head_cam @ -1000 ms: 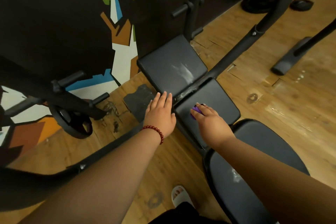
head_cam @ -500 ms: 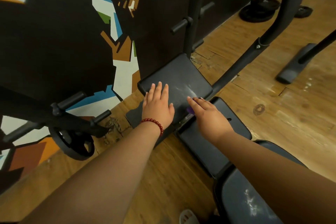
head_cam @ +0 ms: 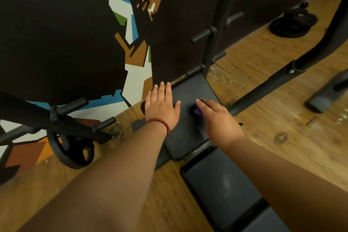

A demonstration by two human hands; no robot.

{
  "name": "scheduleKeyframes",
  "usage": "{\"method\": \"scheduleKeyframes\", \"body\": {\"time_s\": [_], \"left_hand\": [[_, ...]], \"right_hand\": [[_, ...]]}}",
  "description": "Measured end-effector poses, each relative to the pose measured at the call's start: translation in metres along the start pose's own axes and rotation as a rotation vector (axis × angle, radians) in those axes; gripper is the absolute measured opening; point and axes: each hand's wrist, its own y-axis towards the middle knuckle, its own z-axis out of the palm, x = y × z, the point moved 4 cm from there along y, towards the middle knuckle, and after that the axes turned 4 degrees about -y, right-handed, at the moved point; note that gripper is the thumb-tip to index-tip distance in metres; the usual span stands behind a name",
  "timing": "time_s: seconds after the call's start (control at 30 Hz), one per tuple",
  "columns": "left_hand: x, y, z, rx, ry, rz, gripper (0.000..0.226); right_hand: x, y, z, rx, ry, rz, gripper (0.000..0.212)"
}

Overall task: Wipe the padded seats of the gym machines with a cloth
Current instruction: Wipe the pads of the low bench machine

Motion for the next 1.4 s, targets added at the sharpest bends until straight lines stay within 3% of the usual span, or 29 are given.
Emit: {"method": "scheduleKeyframes", "body": {"time_s": [0.13, 0.23, 0.37, 0.57, 0.87, 1.13, 1.4], "left_hand": [[0.001, 0.002, 0.014, -0.179, 0.074, -0.011, 0.071], [0.003, 0.005, 0.018, -0.219, 0.075, -0.006, 0.069], [0.005, 0.007, 0.021, -0.252, 0.056, 0.002, 0.067], [0.006, 0.009, 0.024, -0.275, 0.06, 0.011, 0.065], [0.006, 0.009, 0.025, -0.288, 0.053, 0.009, 0.066], [0.006, 0.009, 0.026, -0.313, 0.052, 0.018, 0.065], [0.007, 0.009, 0.027, -0.3, 0.033, 0.011, 0.066]], "right_hand": [[-0.009, 0.039, -0.006, -0.176, 0.052, -0.058, 0.053], [-0.009, 0.076, -0.012, -0.313, 0.05, -0.135, 0.047], [-0.01, 0.107, 0.004, -0.162, -0.06, -0.142, 0.043], [-0.014, 0.081, 0.03, -0.269, -0.091, -0.139, 0.047], [0.006, 0.128, 0.016, -0.2, -0.14, -0.17, 0.043], [-0.022, 0.067, 0.041, -0.383, -0.084, -0.277, 0.039], [0.003, 0.119, 0.025, -0.283, -0.13, -0.218, 0.045]]}}
